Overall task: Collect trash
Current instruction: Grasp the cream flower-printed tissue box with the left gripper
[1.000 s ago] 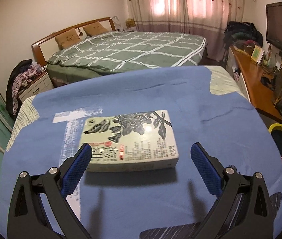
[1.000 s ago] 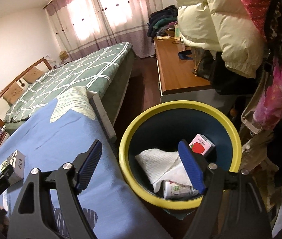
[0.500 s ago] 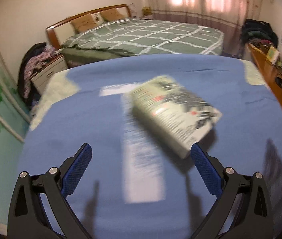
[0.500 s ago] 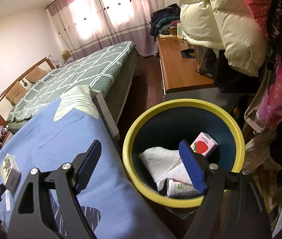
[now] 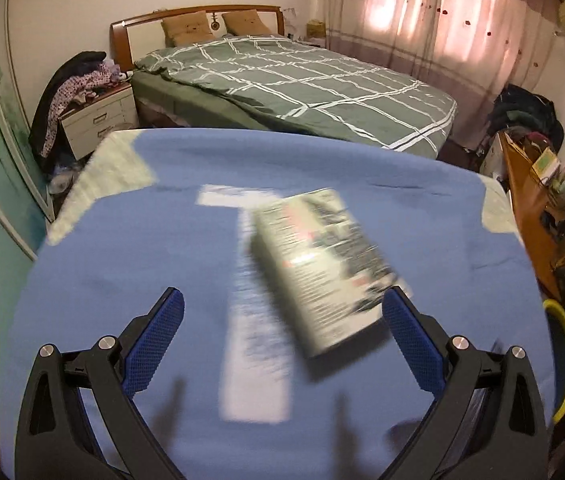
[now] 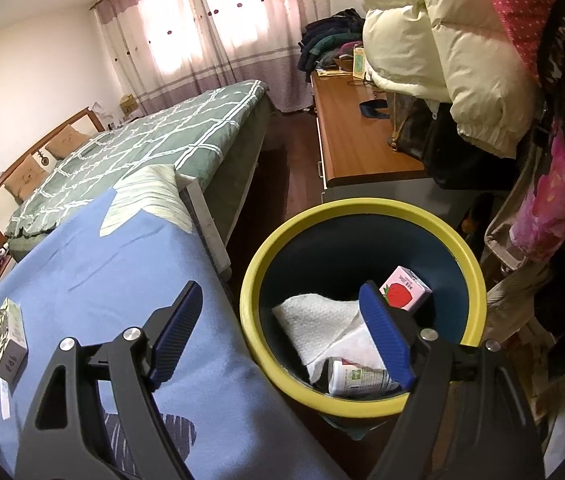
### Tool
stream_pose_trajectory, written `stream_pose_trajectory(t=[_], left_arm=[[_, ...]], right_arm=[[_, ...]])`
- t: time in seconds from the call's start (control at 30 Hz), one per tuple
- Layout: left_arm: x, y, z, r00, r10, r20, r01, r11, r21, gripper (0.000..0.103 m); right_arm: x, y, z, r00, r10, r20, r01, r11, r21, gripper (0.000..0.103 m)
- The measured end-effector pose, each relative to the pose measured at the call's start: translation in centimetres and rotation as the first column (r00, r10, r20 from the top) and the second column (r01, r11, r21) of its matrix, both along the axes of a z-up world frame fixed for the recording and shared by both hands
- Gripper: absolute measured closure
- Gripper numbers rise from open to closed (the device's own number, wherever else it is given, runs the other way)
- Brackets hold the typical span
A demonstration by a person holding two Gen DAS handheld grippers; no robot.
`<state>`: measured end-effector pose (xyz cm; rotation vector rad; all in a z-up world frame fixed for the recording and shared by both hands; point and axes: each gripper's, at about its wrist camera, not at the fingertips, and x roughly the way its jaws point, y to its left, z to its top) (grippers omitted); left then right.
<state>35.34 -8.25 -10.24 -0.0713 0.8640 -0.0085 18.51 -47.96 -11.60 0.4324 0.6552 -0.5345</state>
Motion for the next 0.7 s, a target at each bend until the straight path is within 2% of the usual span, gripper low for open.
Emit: stream_pose_trajectory(t=[0.13,0.27,0.33,0.47,0.53,0.6,0.7], left_arm=[[2.6,-2.5,-0.9,0.997,0.076,-0.03,-0.076,0.997,0.006,0.005],[4.8,-2.7,-2.8,0.982,0.151,-0.118,-0.156,0.987,-0.032,0.005],[5.7,-2.9,-3.6,0.975,0.17,-0.146,-0.176,0.984,-0.028,0.005],[6.5,-3.4,-4.6,0.974,0.176,-0.141,-0.177,0.984,0.006,0.005],[6.8,-3.7,-5.0,0.976,0.161,-0.147,-0.161,0.987,0.007,0.018],[6.9,-4.0,-4.9,0.98,0.143,-0.137,-0.142,0.99,0.015,0.023],[6.8,-4.4,-4.9,0.985,0.103,-0.135,-0.102,0.995,0.018,0.025]], right_arm=[[-0.1,0.1,0.0,1.0,0.015,0.008,-0.016,1.0,0.01,0.025],[-0.1,0.2,0.2,0.999,0.033,0.021,-0.034,0.999,0.02,0.025],[-0.2,0.2,0.3,0.999,0.04,0.027,-0.041,0.999,0.026,0.024],[-0.2,0.2,0.4,0.998,0.046,0.036,-0.048,0.998,0.034,0.024],[-0.3,0.1,0.5,0.998,0.048,0.039,-0.049,0.998,0.036,0.024],[-0.3,0.1,0.5,0.998,0.048,0.041,-0.049,0.998,0.037,0.024],[-0.2,0.2,0.5,0.998,0.045,0.04,-0.046,0.998,0.033,0.024]])
